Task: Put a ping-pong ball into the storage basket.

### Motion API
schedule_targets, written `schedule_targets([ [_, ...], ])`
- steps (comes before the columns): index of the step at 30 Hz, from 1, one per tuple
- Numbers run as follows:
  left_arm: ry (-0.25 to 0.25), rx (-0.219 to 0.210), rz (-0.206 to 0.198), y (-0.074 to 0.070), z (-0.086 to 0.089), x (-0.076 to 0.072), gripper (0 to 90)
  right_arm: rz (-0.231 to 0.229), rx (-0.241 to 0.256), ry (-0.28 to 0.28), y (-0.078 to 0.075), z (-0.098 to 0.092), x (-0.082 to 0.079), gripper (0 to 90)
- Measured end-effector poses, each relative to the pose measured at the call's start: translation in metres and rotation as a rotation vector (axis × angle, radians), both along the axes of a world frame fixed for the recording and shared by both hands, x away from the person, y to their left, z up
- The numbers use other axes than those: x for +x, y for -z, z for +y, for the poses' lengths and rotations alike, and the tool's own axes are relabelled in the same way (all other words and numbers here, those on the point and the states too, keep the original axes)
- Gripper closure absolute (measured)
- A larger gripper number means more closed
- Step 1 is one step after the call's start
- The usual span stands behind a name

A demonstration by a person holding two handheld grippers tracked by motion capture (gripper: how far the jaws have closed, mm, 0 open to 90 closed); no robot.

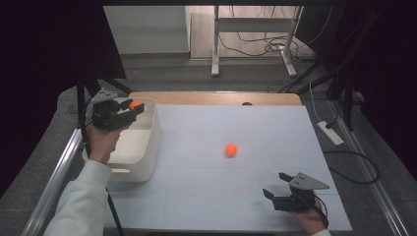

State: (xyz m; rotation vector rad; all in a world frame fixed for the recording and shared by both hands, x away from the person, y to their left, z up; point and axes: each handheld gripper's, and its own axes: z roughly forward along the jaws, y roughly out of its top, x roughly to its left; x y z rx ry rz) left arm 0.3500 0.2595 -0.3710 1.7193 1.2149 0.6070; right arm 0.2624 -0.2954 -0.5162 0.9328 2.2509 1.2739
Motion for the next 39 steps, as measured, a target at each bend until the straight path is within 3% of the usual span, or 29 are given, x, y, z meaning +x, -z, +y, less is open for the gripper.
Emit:
schedule_targets([
  [15,-0.02,0.024,0.035,0.007,0.0,0.007,50.4,0.001,0.0,0.001,0.0,0.0,0.0,14.5],
  [25,-0.037,0.059,0.102,0.02,0.001,0.016,50.3,0.0,-0.001,0.001,0.0,0.0,0.0,14.5],
  [31,-0.038,0.074,0.165,0.029,0.0,0.023,50.2,0.0,-0.001,0.0,0.001,0.0,0.0,14.5],
  [39,-0.045,0.08,0.166,0.03,0.001,0.024,50.1,0.001,-0.003,-0.001,0.001,0.0,0.0,14.5],
])
